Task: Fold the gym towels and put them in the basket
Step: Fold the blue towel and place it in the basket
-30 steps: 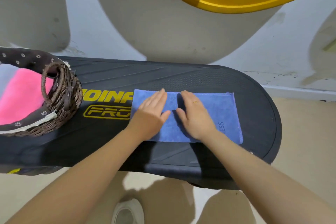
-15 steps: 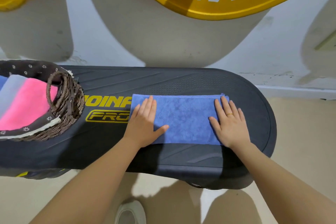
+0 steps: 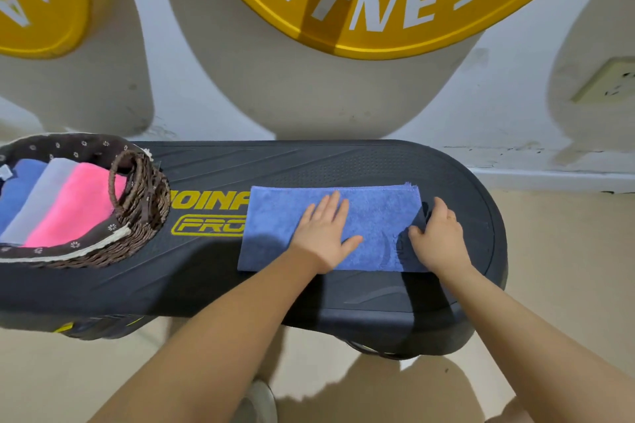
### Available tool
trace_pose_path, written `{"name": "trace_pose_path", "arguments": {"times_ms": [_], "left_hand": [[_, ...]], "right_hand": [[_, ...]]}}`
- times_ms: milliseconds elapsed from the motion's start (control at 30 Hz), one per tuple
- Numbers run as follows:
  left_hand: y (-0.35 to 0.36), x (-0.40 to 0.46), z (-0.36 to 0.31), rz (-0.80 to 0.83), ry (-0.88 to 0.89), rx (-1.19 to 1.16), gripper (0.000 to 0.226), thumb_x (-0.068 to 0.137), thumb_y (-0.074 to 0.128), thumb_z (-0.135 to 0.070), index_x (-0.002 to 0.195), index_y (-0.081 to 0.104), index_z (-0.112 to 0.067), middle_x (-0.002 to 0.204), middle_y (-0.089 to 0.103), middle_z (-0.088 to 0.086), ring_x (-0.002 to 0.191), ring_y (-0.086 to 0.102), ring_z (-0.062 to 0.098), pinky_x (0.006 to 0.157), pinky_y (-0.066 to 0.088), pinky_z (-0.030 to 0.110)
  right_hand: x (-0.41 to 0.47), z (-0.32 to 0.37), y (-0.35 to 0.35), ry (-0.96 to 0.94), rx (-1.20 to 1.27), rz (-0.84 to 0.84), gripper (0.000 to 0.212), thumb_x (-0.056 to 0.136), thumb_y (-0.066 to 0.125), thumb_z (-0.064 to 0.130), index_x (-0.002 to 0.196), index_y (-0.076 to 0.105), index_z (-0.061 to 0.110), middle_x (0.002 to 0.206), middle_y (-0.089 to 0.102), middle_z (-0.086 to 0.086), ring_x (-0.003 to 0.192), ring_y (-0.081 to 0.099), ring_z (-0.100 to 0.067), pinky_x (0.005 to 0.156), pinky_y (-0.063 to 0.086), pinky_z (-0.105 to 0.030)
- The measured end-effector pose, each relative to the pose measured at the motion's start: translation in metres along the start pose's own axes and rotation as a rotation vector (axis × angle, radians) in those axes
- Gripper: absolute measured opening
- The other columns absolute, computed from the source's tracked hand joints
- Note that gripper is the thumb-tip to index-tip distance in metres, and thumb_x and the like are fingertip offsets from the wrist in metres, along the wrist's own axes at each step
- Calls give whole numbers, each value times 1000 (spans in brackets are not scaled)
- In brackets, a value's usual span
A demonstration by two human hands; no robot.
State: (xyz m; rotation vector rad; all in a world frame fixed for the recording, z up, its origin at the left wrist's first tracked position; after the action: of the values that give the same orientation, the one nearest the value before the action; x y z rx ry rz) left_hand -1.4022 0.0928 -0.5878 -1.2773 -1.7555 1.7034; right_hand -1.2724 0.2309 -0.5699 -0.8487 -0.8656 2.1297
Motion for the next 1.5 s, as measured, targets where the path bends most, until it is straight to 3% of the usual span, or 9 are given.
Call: {"name": "trace_pose_path", "arguments": {"times_ms": [133,233,300,700,900,1033,1200,1367,1500], "left_hand": [[13,6,-29,1,99,-20,69,96,26,-51,147,-10,-23,155,-20,0,144,-17,15,114,-12,33],[21,11,-33,32,49,10,76,93,25,-57,145,-17,-22,154,-26,0,142,-23,15,112,-18,35],[22,12,-32,35,41,35,78,92,26,-59,145,-18,-22,153,-27,0,141,-24,14,110,-19,34],[25,10,-32,-32,58,51,76,92,24,-60,146,-14,-23,155,-22,1,143,-20,17,111,-19,34],[25,13,-27,-8,93,-20,77,92,29,-58,147,-12,-23,155,-22,0,143,-21,16,111,-19,34],[11,14,-11,128,125,-436,60,97,40,-30,148,9,-28,157,-7,-8,144,-10,9,114,-13,29],[-37,-17,1,30,-36,-1351,44,100,35,-25,143,28,-28,139,46,-8,129,40,6,109,29,24],[-50,-37,19,-104,-205,-1507,31,100,34,-25,128,47,-26,112,56,-7,104,53,8,86,44,17],[-32,-39,44,-158,-425,-1434,16,98,41,-25,105,55,-26,102,61,3,96,57,18,75,45,23]], "right_hand": [[3,-1,-1,132,220,33,53,86,57,10,133,36,-1,124,50,-15,112,50,-30,86,42,-37],[5,-2,-5,299,414,170,16,84,64,12,88,58,-2,84,58,-8,81,56,-24,70,49,-37],[6,0,-10,355,536,255,20,83,68,13,72,53,5,75,58,-7,69,58,-22,64,51,-35],[6,14,-8,411,675,252,10,86,63,7,90,57,-1,91,62,-18,76,61,-27,61,52,-32],[4,16,-14,388,685,333,9,89,55,10,81,53,7,64,49,-6,48,44,-15,38,38,-16],[-4,32,-12,165,657,284,21,88,46,5,104,55,14,87,62,-3,70,62,-15,59,49,-27],[-18,86,0,-175,352,229,30,88,46,12,117,49,22,98,60,1,90,57,-18,79,46,-31],[-34,124,46,-322,111,264,19,88,50,22,103,44,13,75,54,5,74,51,-20,54,37,-27],[-47,131,71,-382,44,487,30,85,48,7,115,45,7,89,57,-2,84,52,-19,70,40,-28]]}}
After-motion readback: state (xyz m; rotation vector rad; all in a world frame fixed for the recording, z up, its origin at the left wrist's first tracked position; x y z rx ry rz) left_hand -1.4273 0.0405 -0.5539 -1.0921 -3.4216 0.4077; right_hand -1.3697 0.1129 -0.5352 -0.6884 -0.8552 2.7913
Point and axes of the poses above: each hand's wrist, its own x-axis towards the middle knuckle, its own y-axis out of the palm, z = x × y, the point moved 1 cm from there along x, towards the middle knuckle
